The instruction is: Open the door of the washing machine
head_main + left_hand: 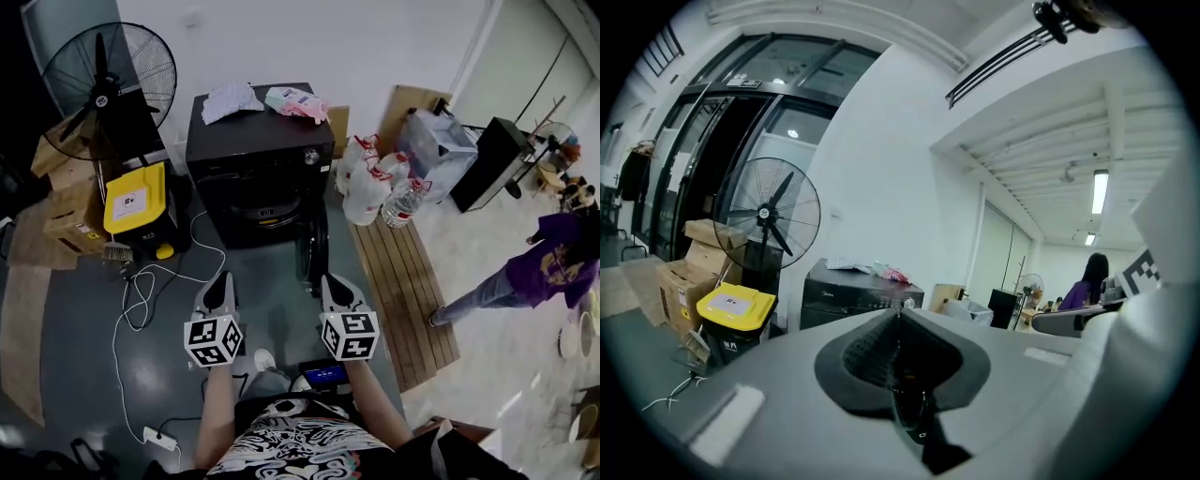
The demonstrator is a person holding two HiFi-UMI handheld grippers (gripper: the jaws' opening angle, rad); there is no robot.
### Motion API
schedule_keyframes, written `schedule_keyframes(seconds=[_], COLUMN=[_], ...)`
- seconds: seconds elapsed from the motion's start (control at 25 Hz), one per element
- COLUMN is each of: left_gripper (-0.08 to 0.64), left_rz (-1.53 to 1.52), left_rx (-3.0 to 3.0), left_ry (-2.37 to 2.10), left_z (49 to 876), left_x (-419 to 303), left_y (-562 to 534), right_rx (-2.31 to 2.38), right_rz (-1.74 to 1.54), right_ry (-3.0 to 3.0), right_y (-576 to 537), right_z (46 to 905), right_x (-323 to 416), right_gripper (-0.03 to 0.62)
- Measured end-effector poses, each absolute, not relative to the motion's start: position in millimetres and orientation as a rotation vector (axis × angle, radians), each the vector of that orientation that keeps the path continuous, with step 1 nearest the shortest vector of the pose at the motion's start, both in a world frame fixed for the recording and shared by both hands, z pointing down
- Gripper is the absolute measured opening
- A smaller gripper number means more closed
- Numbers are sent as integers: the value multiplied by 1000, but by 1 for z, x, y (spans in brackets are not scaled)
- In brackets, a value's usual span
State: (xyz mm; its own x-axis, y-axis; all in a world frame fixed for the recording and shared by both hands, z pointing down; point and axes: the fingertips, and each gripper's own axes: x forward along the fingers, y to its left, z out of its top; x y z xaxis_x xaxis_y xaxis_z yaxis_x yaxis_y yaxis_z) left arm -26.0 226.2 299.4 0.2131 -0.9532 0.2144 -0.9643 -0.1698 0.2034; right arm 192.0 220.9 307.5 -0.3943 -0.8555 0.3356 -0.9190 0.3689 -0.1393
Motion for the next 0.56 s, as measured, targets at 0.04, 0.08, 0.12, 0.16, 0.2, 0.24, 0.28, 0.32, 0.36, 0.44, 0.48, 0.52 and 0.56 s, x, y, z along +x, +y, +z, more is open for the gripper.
schedule_keyframes(seconds=[0.04, 0.08, 0.12, 0.16, 0.2, 0.24, 0.28, 0.32, 0.36, 0.44, 0.48, 0.52, 0.56], left_gripper=[9, 9, 9, 9, 9, 9, 9, 9, 9, 9, 9, 9, 11], left_rz=[51, 45, 39, 33, 29, 28, 31, 38, 45, 58, 63, 68, 73], left_rx=[2200, 2201, 2199, 2197, 2194, 2192, 2190, 2190, 2191, 2191, 2191, 2190, 2190], left_ry=[-1806, -1808, -1811, -1814, -1817, -1818, -1820, -1821, -1823, -1824, -1824, -1824, -1824], left_z=[300, 300, 301, 301, 301, 300, 300, 299, 299, 300, 301, 302, 303], left_x=[-26, -27, -28, -29, -30, -31, -31, -30, -28, -24, -23, -21, -20], left_y=[227, 227, 227, 227, 226, 226, 226, 227, 228, 229, 230, 230, 231], right_rx=[1595, 1597, 1598, 1596, 1592, 1589, 1588, 1587, 1588, 1586, 1583, 1580, 1577], right_rz=[449, 446, 443, 441, 439, 440, 441, 442, 443, 446, 447, 448, 449], right_ry=[-2432, -2443, -2450, -2452, -2452, -2451, -2451, -2451, -2452, -2455, -2455, -2456, -2456], right_y=[222, 222, 223, 223, 223, 222, 223, 223, 224, 225, 226, 226, 227], right_z=[307, 307, 308, 308, 309, 309, 309, 308, 308, 309, 310, 312, 313], right_x=[192, 191, 190, 189, 189, 189, 189, 190, 192, 195, 196, 197, 198], right_gripper=[2, 2, 2, 2, 2, 2, 2, 2, 2, 2, 2, 2, 2])
